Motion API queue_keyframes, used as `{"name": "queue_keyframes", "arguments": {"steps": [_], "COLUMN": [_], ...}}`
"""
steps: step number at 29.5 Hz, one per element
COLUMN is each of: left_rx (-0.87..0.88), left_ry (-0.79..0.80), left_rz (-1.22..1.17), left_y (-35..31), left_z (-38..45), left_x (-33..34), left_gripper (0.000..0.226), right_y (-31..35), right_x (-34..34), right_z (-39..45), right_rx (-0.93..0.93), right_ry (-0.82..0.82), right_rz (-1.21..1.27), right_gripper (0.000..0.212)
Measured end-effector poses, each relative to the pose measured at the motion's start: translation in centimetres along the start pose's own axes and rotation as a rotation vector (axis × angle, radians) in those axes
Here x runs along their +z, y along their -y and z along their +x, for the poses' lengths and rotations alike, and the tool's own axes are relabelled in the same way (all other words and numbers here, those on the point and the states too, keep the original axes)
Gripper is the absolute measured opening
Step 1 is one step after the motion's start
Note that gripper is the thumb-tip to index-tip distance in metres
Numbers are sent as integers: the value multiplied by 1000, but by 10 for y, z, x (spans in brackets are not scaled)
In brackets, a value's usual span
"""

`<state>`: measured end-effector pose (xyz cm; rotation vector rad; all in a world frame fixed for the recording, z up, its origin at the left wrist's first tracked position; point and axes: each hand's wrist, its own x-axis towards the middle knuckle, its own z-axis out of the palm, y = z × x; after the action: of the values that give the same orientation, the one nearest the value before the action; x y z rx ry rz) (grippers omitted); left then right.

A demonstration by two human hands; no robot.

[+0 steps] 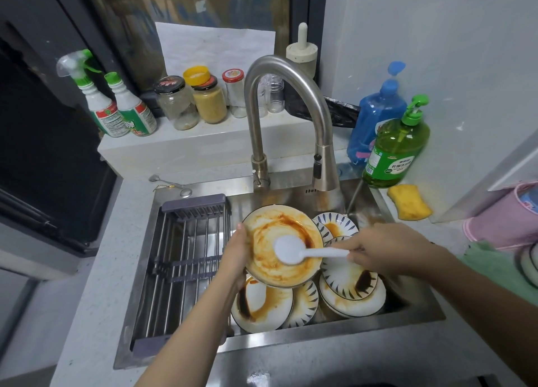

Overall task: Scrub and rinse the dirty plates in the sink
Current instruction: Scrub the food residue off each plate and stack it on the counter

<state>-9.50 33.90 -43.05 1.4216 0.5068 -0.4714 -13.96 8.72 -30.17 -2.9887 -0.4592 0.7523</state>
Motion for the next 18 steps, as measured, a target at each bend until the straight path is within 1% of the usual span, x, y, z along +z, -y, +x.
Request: {"name": "queue_keyframes", "arguments": {"steps": [3,5,7,8,9,11,13,15,16,18], "left_rx": [23,46,54,41,24,37,78,106,110,105], "left_ry": [28,-4,-49,-61,-60,-34,-12,-3,-7,-46], "left_rz": [4,59,107,87,52,10,56,84,78,50], "left_y": [2,0,0,1,1,2,3,3,2,-2], "left_z": [-2,-3,-2,-1,-1,-2,-3,-5,-5,-6], "left_x": [1,7,8,6,3,-5,-5,3,5,9], "left_gripper": [62,61,61,60,59,60,59,55,53,52], "right_y": [-3,8,16,14,8,-7,-13,-4,4,14], "right_x": [3,11,14,13,10,4,6,11,15,22], "right_z": [8,11,5,1,-4,-6,-2,5,6,2], "right_rx": [86,48,-36,-63,-68,-12,61,97,84,-5], "right_ry": [-99,-107,-57,-17,24,75,25,-44,-69,-78], "right_rz": [-10,77,82,55,30,-1,-29,-4,18,44], "right_gripper": [40,41,41,41,40,39,39,41,42,42]}}
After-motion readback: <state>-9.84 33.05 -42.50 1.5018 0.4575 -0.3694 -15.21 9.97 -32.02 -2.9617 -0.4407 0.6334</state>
